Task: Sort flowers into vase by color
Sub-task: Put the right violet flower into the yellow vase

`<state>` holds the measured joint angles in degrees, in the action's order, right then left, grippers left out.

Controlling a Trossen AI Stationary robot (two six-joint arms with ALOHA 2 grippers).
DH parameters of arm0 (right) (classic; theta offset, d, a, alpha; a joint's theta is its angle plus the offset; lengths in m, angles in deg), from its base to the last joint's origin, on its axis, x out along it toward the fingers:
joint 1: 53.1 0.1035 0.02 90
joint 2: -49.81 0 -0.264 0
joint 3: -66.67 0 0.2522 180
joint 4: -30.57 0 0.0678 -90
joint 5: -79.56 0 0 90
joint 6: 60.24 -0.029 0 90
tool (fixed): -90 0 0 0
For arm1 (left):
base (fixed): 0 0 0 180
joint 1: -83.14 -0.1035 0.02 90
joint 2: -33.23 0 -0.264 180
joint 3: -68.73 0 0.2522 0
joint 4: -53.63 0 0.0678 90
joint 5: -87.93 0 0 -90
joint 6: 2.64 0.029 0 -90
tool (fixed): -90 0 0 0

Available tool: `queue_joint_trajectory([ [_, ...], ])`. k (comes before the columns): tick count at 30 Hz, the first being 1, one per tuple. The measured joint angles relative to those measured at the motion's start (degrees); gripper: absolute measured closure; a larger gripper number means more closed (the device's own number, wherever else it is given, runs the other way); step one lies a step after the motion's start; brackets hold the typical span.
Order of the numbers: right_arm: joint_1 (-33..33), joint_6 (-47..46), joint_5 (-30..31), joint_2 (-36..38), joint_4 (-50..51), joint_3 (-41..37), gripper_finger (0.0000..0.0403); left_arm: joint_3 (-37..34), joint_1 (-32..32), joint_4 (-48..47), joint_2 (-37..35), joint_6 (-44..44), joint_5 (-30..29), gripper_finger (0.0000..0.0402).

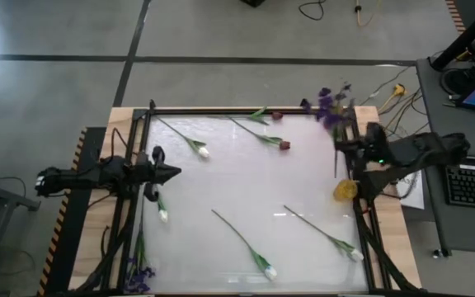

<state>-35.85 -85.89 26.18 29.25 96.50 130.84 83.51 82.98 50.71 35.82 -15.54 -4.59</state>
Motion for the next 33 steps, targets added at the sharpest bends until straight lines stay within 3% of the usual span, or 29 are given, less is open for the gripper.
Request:
queue_joint_trajectory([
  [10,0.00,1.53,-9.60,10.80,2.85,-1.66,0.0391,-0.41,0.08,22.14,8.71,2.40,8.12,0.0402],
  [19,0.00,3.34,-15.84,12.95,5.30,-5.10,0.0391,0.78,0.13,39.51,26.89,2.80,8.15,0.0402],
  [24,-0.02,3.94,-15.60,13.08,8.61,-4.79,0.0391,6.29,0.20,44.66,39.84,5.35,8.11,0.0402],
  [33,-0.02,4.70,-10.62,12.90,10.68,-5.10,0.0391,21.87,0.20,44.95,61.49,11.52,8.08,0.0402],
])
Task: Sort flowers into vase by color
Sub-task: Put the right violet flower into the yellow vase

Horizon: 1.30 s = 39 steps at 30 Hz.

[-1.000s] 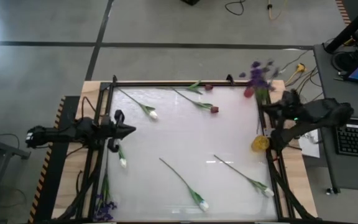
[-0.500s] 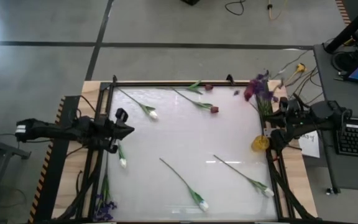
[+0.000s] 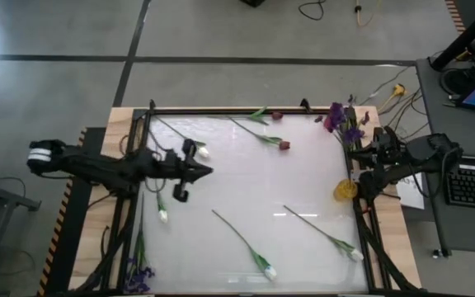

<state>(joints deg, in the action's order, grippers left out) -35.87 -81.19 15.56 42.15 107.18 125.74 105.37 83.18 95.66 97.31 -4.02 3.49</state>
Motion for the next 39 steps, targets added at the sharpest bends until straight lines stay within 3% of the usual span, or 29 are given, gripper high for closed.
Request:
queue_joint_trajectory([
  [10,0.00,-1.39,-0.48,-0.75,1.83,-0.83,0.0393,18.74,0.02,2.27,23.02,-1.98,1.03,0.0402],
  [16,0.00,-5.71,-0.76,-0.76,2.33,-4.50,0.0393,26.97,-0.02,2.22,32.13,-2.19,1.07,0.0402],
  [25,0.00,-12.20,4.96,-1.72,3.05,-4.89,0.0394,27.92,-0.42,2.21,33.35,-2.13,1.06,0.0402],
  [39,0.02,-11.25,4.04,-9.68,-4.71,-6.74,0.0394,24.97,-0.23,2.61,31.11,-2.13,1.05,0.0402],
])
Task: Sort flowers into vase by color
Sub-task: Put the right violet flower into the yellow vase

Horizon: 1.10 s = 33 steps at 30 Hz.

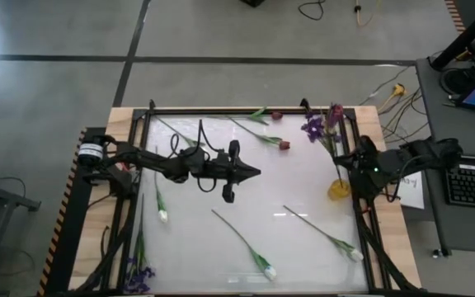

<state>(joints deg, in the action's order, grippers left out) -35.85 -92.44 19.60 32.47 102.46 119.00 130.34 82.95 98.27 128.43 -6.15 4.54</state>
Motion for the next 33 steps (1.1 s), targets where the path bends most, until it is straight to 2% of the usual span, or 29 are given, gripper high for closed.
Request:
queue_joint_trajectory([
  [14,0.02,3.99,1.12,-0.35,-21.55,-9.26,0.0394,-3.15,0.05,-0.30,-2.81,0.00,0.39,0.0402],
  [23,3.44,17.23,-3.49,-0.35,-37.58,-15.60,0.0394,-5.35,0.05,-0.26,-6.32,0.00,0.42,0.0402],
  [33,4.26,17.98,-3.00,-0.35,-40.47,-21.35,0.0394,-5.35,0.05,-1.16,-6.34,0.00,0.42,0.0402],
])
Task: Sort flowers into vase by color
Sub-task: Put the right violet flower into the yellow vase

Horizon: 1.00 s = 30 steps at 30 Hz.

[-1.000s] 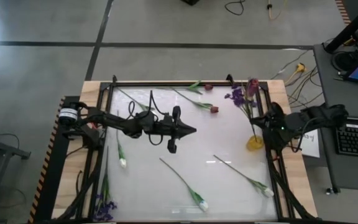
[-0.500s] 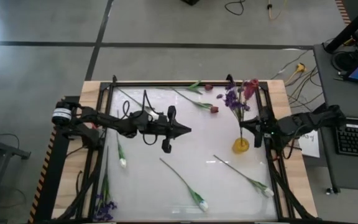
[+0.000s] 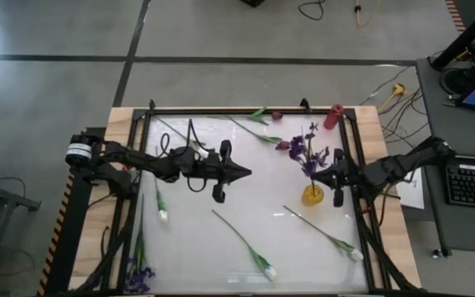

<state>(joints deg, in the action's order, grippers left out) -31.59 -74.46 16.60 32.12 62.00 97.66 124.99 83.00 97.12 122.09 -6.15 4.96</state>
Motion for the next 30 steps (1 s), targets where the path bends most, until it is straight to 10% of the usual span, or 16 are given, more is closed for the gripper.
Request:
queue_joint_trajectory([
  [14,0.00,-2.69,-6.48,-0.07,4.34,-1.46,0.0355,0.00,0.00,-2.08,0.00,-0.23,0.00,0.0402],
  [30,0.00,-13.60,-7.04,-4.29,15.64,7.11,0.0197,0.00,-0.04,-15.46,-4.50,-3.03,-0.48,0.0402],
])
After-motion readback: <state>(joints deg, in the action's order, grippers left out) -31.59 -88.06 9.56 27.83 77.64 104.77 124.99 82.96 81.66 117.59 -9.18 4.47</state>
